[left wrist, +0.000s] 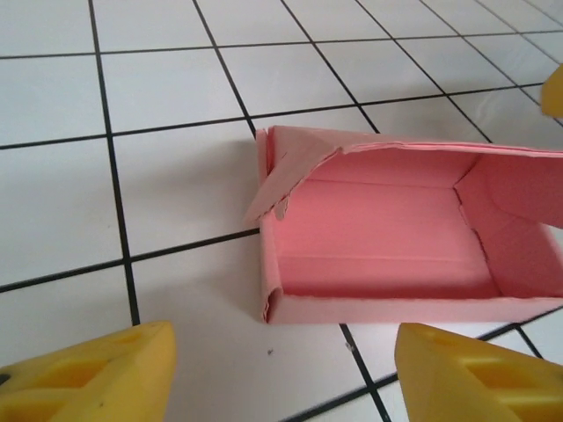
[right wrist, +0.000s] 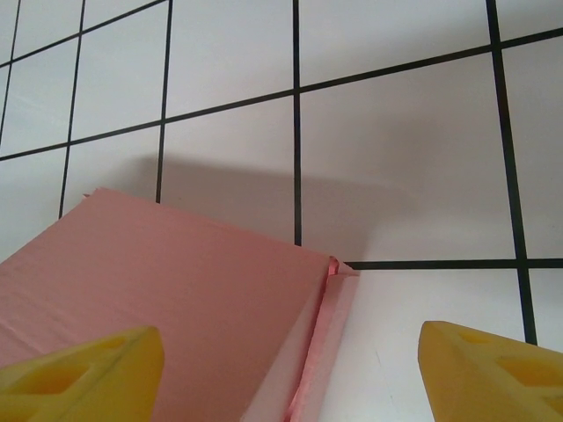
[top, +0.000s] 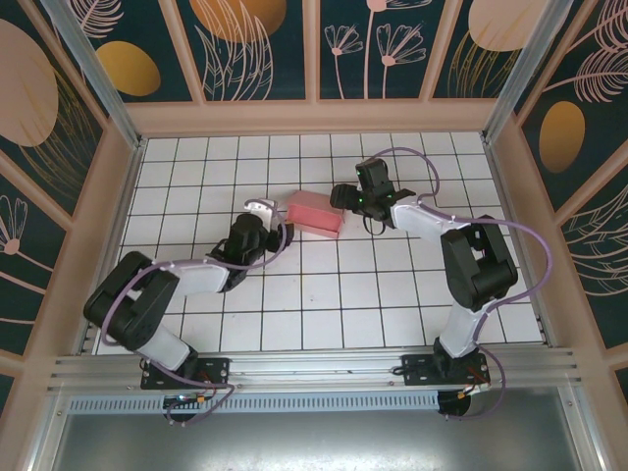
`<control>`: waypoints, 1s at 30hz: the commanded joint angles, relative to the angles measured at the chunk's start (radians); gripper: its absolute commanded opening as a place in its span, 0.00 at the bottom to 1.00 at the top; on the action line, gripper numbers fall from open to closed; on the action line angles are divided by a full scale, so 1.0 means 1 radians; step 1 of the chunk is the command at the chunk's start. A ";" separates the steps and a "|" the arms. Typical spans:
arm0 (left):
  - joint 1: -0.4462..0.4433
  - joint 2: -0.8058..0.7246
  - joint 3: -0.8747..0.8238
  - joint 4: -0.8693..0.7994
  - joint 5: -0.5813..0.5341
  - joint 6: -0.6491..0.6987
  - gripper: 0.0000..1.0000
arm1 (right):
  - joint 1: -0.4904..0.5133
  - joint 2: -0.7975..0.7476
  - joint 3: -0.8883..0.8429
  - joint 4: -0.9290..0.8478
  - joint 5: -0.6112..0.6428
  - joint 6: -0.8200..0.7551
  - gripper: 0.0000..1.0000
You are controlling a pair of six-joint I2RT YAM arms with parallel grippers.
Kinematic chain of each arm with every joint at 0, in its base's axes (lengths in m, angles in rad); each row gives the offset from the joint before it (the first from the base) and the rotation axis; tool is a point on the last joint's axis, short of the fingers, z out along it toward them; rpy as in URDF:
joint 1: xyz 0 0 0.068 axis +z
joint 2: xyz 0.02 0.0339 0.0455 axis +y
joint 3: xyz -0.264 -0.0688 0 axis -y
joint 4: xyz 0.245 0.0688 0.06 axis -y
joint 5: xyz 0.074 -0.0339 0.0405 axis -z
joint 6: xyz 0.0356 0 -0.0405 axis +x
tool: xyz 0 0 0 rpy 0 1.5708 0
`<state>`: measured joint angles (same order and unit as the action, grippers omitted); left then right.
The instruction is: Fold the paper box
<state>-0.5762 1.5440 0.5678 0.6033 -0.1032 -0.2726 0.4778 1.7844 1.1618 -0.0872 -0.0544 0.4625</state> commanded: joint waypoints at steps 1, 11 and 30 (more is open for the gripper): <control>-0.005 -0.093 -0.005 -0.104 0.078 -0.042 0.77 | 0.004 0.015 -0.032 0.023 -0.002 -0.002 0.76; 0.006 -0.122 0.264 -0.348 0.122 -0.173 0.89 | 0.027 0.037 -0.084 0.056 0.009 -0.073 0.77; 0.141 0.353 0.659 -0.625 0.324 -0.162 0.52 | -0.025 -0.123 -0.249 0.323 -0.316 0.159 0.75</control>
<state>-0.4431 1.8992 1.2160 -0.0029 0.1741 -0.4576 0.4477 1.7023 0.9516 0.1520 -0.3168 0.5602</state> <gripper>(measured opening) 0.542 0.752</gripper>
